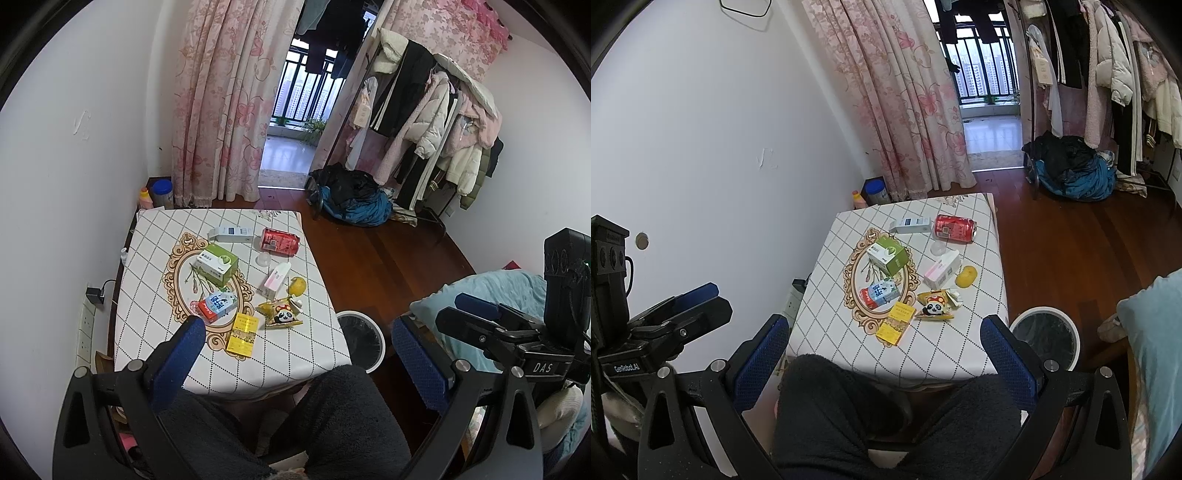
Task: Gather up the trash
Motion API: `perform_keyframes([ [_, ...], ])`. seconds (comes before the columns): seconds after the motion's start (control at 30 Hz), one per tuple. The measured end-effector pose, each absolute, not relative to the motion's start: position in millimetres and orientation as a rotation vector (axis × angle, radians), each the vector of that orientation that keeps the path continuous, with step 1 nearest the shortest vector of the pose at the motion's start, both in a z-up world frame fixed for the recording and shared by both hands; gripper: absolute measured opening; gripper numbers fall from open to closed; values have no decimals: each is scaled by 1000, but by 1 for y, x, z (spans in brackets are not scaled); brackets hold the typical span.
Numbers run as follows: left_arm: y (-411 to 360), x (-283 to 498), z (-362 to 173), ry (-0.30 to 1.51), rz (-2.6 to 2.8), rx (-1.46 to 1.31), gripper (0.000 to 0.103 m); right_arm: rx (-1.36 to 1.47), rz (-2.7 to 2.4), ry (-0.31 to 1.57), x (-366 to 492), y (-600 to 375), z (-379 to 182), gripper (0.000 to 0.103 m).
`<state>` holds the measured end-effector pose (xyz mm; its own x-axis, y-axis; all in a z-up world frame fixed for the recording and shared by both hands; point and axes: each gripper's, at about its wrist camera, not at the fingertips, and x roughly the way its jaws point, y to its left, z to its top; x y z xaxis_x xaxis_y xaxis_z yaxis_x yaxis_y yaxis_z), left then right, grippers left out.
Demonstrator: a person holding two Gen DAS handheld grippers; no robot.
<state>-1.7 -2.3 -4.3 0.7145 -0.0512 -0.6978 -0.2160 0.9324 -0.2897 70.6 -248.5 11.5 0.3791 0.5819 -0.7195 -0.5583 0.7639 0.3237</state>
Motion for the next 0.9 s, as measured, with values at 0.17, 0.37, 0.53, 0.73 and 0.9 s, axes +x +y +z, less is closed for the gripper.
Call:
perform_keyframes([
  [0.17, -2, -2, -5, 774, 93, -367, 103, 28, 728, 931, 71, -248, 12, 103],
  [0.37, -3, -2, -4, 773, 94, -365, 103, 29, 729, 932, 71, -247, 13, 103],
  [0.53, -2, -2, -4, 775, 94, -366, 103, 27, 729, 933, 71, -246, 13, 103],
  [0.73, 3, -2, -7, 775, 97, -367, 103, 26, 731, 934, 71, -245, 12, 103],
  [0.9, 2, -2, -6, 778, 96, -368, 103, 29, 730, 936, 72, -243, 12, 103],
])
